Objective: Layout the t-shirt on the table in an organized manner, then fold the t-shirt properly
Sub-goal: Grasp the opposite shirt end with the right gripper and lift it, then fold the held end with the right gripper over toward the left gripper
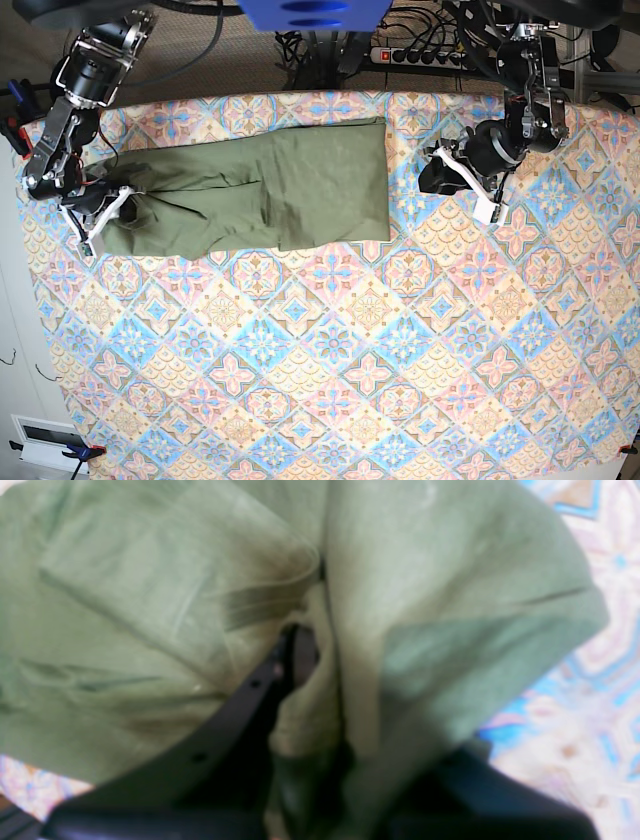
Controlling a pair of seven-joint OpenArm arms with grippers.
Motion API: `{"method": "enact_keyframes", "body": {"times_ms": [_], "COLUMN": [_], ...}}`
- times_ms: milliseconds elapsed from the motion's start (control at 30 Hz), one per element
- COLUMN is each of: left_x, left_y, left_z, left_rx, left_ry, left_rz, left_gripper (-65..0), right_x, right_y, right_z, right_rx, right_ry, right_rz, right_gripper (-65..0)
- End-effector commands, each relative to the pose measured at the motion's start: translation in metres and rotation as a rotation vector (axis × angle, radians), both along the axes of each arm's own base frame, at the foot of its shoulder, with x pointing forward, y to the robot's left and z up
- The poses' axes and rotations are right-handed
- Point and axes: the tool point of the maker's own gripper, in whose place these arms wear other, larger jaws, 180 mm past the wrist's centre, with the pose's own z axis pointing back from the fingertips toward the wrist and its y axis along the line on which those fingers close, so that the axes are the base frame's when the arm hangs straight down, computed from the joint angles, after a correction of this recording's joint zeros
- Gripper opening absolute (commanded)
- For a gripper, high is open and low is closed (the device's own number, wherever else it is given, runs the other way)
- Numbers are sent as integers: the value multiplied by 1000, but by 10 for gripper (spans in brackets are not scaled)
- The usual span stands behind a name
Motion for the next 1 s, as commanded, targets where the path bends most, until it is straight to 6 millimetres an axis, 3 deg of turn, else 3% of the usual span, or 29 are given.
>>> {"method": "enact_keyframes", "body": {"times_ms": [0, 133, 233, 333, 600, 967], "left_x": [8, 8, 11, 12, 10, 8], "left_y": [0, -1, -1, -1, 0, -3], "left_z": [11, 12, 13, 14, 12, 9], "left_rx": [-11, -13, -10, -10, -7, -9], "left_ry": [-46, -48, -57, -58, -51, -43], "left_rz": [0, 1, 0, 0, 2, 2], "left_gripper": [-473, -488, -569, -650, -650, -650], "right_x": [15, 16, 24, 23, 15, -9], "right_y": [-15, -19, -13, 20, 105, 196], "right_z": [21, 21, 37, 46, 85, 73], "right_rx": [-43, -85, -118, -167, -239, -102], "right_ry": [-69, -71, -116, -147, -283, -292], "right_rz": [-11, -6, 31, 160, 445, 619], "right_gripper": [-643, -643, -643, -644, -644, -645]}}
